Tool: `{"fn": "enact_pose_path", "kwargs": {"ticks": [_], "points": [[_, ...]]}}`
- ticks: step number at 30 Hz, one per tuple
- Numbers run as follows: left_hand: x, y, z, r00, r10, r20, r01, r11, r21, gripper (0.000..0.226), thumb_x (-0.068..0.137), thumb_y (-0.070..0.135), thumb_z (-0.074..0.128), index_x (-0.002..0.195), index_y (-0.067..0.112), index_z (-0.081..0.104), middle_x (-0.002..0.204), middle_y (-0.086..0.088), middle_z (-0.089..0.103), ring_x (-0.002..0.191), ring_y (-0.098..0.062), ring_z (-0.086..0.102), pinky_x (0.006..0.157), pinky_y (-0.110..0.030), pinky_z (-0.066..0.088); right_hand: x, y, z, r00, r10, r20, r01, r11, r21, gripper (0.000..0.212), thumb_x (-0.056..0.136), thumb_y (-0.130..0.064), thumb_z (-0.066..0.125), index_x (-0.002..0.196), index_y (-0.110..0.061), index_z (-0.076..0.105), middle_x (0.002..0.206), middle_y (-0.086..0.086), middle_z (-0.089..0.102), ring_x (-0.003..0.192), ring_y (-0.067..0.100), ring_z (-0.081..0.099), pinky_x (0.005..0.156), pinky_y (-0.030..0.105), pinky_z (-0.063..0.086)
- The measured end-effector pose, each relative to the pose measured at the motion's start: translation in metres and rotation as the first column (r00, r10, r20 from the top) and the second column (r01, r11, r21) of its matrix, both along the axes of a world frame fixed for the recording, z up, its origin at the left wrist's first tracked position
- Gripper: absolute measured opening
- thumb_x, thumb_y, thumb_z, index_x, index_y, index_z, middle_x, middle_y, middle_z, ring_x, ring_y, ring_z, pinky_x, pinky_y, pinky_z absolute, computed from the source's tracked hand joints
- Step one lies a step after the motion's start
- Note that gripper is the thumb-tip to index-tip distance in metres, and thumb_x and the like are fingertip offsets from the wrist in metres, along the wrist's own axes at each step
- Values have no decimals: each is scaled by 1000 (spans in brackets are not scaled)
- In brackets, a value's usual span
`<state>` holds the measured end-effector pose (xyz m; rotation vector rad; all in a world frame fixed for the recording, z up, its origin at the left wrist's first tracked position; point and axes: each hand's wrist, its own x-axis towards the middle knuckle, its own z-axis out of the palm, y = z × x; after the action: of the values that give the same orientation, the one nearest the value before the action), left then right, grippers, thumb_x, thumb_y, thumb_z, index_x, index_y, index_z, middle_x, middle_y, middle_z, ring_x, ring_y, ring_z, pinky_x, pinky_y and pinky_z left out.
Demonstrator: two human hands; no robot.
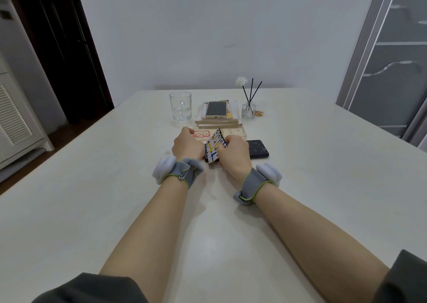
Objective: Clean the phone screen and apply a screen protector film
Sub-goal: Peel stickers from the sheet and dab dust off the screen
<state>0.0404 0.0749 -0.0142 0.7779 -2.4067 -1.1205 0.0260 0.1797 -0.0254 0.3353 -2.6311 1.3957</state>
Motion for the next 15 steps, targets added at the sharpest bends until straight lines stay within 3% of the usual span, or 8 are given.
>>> {"fn": "enact_pose_path", "kwargs": {"ticks": [6, 9, 15], "points": [[2, 0, 1, 1000, -9, 7, 9, 1000, 4, 45, 86, 1, 37, 128, 15, 48, 126, -11, 59, 110, -32, 61, 98, -37, 45, -3, 7, 3, 999, -43, 23, 44, 998, -45, 12, 87, -7, 46, 77, -4, 53, 94, 21, 66, 87, 37, 63, 67, 40, 51], [2, 1, 1, 1000, -13, -1, 13, 1000, 2, 45, 87, 2, 37, 128, 15, 48, 126, -11, 59, 109, -32, 62, 99, -37, 45, -1, 10, 0, 1000, -17, 22, 17, 1000, -12, 15, 86, -7, 46, 72, -6, 51, 86, 17, 63, 83, 35, 62, 64, 35, 46], [2, 1, 1, 1000, 7, -16, -8, 1000, -27, 42, 88, 3, 41, 128, 14, 49, 127, -12, 59, 118, -31, 53, 96, -35, 41, 3, 6, 0, 999, 24, 48, -21, 998, -61, 18, 84, -5, 46, 66, -7, 47, 84, 21, 64, 72, 35, 61, 59, 41, 50]]}}
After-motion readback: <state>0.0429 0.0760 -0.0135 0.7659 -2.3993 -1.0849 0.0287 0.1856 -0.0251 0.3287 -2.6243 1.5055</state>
